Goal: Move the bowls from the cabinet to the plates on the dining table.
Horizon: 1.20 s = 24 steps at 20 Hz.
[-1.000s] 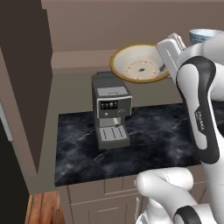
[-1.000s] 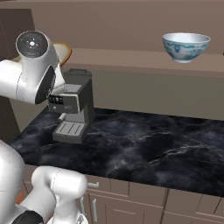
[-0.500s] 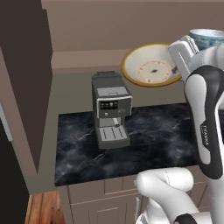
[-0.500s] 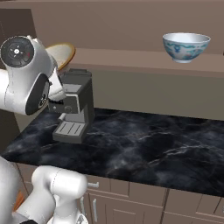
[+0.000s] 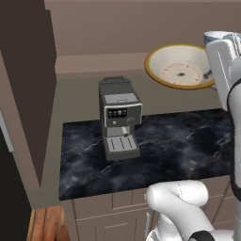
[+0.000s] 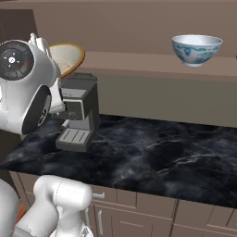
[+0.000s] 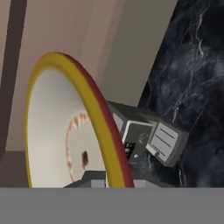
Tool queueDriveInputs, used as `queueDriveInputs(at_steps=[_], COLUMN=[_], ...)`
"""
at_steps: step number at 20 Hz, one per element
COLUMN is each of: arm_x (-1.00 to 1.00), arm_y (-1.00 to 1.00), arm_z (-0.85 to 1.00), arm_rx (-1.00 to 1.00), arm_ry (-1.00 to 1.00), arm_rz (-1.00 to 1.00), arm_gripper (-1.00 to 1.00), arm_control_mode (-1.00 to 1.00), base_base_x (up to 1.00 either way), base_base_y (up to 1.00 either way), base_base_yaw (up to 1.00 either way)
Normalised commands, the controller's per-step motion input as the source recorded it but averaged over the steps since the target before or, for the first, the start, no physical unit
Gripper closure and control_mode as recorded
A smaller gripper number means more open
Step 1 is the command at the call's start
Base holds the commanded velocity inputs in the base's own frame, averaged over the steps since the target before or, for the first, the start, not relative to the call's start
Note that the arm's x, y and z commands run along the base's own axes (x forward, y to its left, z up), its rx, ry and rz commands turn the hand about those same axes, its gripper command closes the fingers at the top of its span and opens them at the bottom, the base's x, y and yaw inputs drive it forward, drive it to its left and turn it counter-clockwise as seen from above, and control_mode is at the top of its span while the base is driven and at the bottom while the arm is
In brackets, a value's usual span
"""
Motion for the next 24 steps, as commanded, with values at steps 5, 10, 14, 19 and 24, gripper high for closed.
queueDriveInputs(at_steps=[5, 10, 14, 19, 24], arm_x=[-0.44, -0.41, -0.10, 0.00, 0.00], arm_y=[-0.13, -0.13, -0.03, 0.00, 0.00], arm_z=[0.18, 0.15, 0.03, 0.00, 0.00], arm_rx=[0.15, 0.12, 0.03, 0.00, 0.00], arm_ry=[0.07, 0.09, 0.02, 0.00, 0.00], arm_rz=[-0.08, -0.08, -0.02, 0.00, 0.00], arm_gripper=[1.00, 1.00, 1.00, 1.00, 1.00], arm_control_mode=[-1.00, -1.00, 1.00, 1.00, 1.00], base_base_x=[0.00, 0.00, -0.30, -0.48, -0.61], base_base_y=[0.00, 0.00, -0.13, -0.13, -0.12], base_base_yaw=[0.00, 0.00, -0.05, -0.07, -0.03])
